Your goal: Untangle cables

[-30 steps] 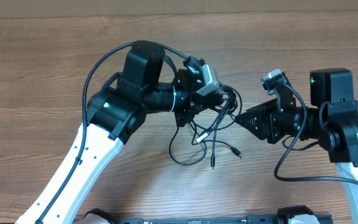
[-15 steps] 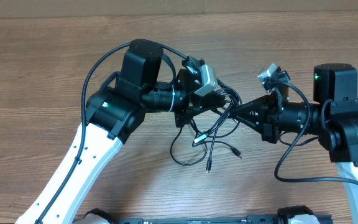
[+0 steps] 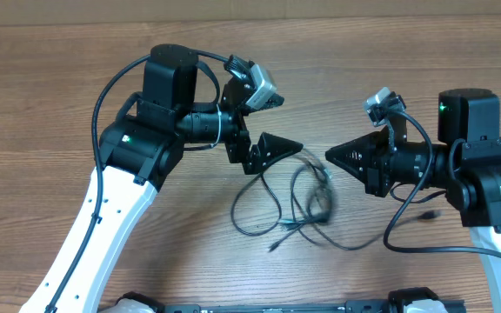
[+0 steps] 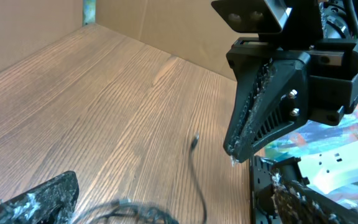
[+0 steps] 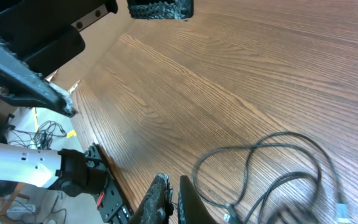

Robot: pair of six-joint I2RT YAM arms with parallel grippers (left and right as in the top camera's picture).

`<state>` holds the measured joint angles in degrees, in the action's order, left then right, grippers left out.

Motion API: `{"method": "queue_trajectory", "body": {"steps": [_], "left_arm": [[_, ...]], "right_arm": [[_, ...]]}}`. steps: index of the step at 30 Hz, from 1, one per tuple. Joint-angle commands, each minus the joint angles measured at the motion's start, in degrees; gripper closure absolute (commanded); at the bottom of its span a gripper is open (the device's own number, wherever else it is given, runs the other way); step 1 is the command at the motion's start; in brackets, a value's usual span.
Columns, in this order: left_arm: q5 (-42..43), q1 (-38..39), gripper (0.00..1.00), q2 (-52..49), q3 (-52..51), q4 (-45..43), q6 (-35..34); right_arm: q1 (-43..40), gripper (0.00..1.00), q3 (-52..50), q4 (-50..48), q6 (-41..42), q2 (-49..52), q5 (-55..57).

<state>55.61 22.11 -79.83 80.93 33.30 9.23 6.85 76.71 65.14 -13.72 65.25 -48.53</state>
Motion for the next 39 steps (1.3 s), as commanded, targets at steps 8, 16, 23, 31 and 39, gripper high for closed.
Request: {"method": "queue_trajectory", "body": {"steps": [8, 16, 23, 31, 39], "left_arm": [[-6.29, 0.02, 0.00, 0.09, 0.33, 4.48, -1.33], [-11.98, 6.10, 0.00, -4.46, 0.17, 11.65, 5.79], [-20.68, 15.34, 0.00, -18.27, 0.17, 9.88, 4.66], [-20.68, 19.93, 0.00, -30.18, 0.17, 5.60, 1.81], [-24.11, 23.23, 0.00, -36.68, 0.17, 0.50, -0.59]], "right_arm": [[0.17, 0.25, 0.17, 7.69, 6.71, 0.68, 22.77], [0.15, 0.00, 0.17, 11.08, 22.91, 9.20, 38.12], [0.04, 0.00, 0.17, 12.20, 51.56, 9.73, 61.20], [-17.14, 0.00, 0.17, 11.28, 46.10, 9.70, 56.37], [-28.79, 0.00, 0.17, 10.58, 31.19, 9.73, 45.40]]}}
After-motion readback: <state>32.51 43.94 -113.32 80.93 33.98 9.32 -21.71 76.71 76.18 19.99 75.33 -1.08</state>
